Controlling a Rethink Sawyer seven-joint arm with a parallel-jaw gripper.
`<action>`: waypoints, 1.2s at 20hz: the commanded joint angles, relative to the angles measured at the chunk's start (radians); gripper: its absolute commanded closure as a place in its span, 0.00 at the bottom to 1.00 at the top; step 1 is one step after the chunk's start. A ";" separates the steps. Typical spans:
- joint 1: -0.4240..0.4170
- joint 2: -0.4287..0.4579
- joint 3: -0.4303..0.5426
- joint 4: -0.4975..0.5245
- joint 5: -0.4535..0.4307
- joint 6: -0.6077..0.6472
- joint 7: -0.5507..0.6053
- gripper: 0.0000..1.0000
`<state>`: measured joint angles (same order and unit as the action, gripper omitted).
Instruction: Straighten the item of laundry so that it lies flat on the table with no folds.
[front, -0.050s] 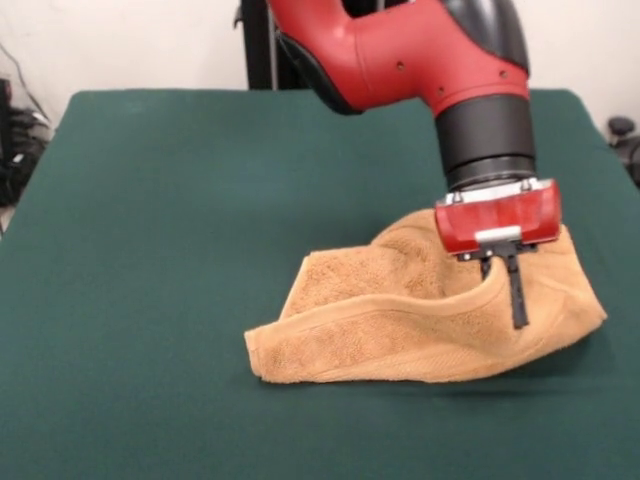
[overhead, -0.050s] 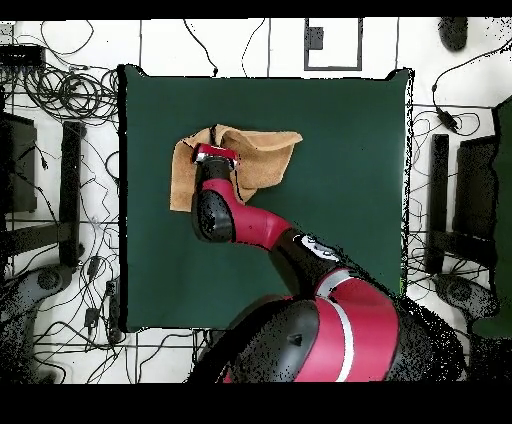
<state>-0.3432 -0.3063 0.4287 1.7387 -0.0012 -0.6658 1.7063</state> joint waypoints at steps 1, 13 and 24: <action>0.041 -0.021 0.101 0.056 0.119 0.125 0.310 1.00; 0.049 -0.027 0.091 0.060 0.126 0.091 0.309 1.00; 0.013 -0.011 0.133 0.056 0.100 0.147 0.315 0.00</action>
<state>-0.3376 -0.3541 0.4534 1.7483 0.0507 -0.6416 1.7110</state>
